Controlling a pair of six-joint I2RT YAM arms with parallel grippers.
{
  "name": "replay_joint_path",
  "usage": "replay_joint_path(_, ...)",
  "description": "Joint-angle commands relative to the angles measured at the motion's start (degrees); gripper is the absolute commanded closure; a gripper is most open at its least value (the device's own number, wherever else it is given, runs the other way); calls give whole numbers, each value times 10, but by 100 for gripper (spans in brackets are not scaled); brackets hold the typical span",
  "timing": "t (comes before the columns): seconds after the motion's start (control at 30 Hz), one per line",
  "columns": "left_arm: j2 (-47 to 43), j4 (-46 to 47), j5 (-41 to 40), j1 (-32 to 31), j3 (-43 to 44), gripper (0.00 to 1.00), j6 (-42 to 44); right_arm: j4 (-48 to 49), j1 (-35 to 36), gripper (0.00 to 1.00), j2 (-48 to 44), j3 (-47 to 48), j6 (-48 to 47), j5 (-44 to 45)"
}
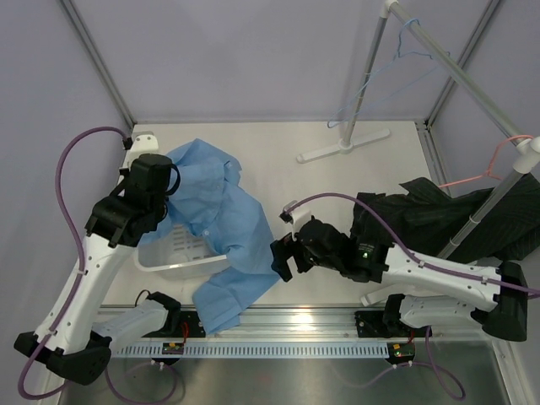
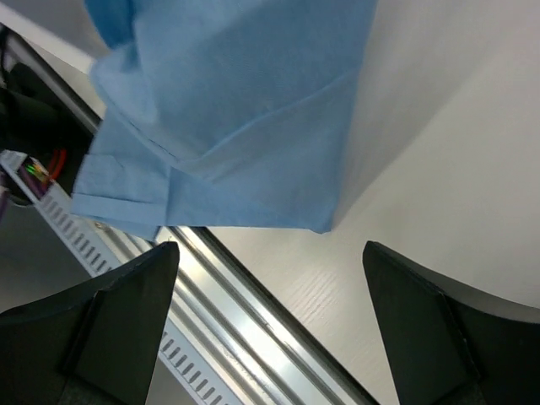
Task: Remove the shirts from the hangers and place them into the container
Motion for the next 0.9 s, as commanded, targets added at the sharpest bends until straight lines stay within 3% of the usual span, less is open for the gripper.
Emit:
replay_joint_path(0.0,-5,0,33,1,50,100,-2,112,5,1,16,-64,-12,6)
replay_joint_path(0.43,-14,-16,74,1,66,100,2,344,6,1,204,-131,13,78)
replay_joint_path(0.67,-20,-15,90,1,64,100,16,360,5,0,284,-86,8,131)
replay_joint_path(0.73,-23,-13,93,1,63,100,19,384,5,5,299,-87,7,137)
replay_joint_path(0.8,-26,-11,96,1,64,100,20,410,5,50,308,-93,7,136)
replay_joint_path(0.83,-28,-10,98,1,62,100,22,431,5,83,308,-98,8,139)
replay_joint_path(0.87,-28,-10,98,1,62,100,23,434,5,100,310,-98,14,145)
